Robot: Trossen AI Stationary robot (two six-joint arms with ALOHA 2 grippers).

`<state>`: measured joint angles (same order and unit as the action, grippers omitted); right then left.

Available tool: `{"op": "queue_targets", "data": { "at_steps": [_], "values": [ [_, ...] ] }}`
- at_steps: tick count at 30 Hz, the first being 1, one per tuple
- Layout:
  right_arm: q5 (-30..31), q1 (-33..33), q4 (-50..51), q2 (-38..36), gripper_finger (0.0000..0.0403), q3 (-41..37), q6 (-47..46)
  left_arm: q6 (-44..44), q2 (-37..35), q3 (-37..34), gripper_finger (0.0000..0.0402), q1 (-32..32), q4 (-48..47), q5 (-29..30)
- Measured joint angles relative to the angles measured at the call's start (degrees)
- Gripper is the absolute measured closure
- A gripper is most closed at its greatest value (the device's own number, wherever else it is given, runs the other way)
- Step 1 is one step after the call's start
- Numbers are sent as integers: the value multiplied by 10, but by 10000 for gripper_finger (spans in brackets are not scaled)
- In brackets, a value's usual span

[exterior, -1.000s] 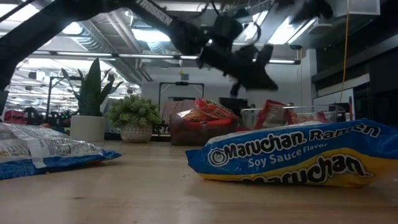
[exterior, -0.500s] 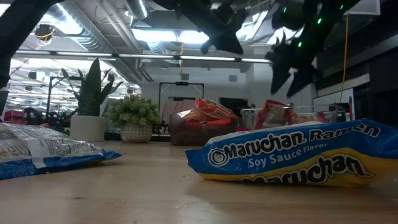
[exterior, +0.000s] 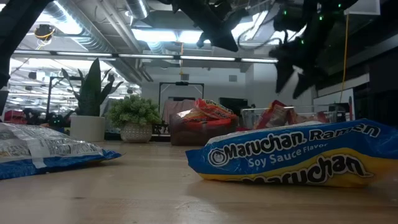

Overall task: Sort Maruchan noodles
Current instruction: Put the red noodle pack into the top transparent bin

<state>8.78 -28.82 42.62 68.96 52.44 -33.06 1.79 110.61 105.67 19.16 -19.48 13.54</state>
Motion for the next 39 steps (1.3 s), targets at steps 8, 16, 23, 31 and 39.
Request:
{"op": "queue_targets", "data": {
  "at_steps": [8, 16, 23, 31, 39],
  "values": [
    [24, -6, -68, 47, 111, 7, 42, -7, 0, 0, 401, 5, -19, 7],
    [7, -4, -13, 135, 156, 8, 66, -10, 0, -1, 401, 5, -26, 6],
    [16, -5, 50, 102, 177, 7, 66, -11, 0, -1, 401, 5, -44, 5],
    [-30, -5, 56, 23, 180, 7, 63, -10, 1, -1, 401, 9, -49, 7],
    [-20, -5, 35, 78, 198, -5, 96, -4, 1, -1, 401, 8, -57, 6]
  ]
}}
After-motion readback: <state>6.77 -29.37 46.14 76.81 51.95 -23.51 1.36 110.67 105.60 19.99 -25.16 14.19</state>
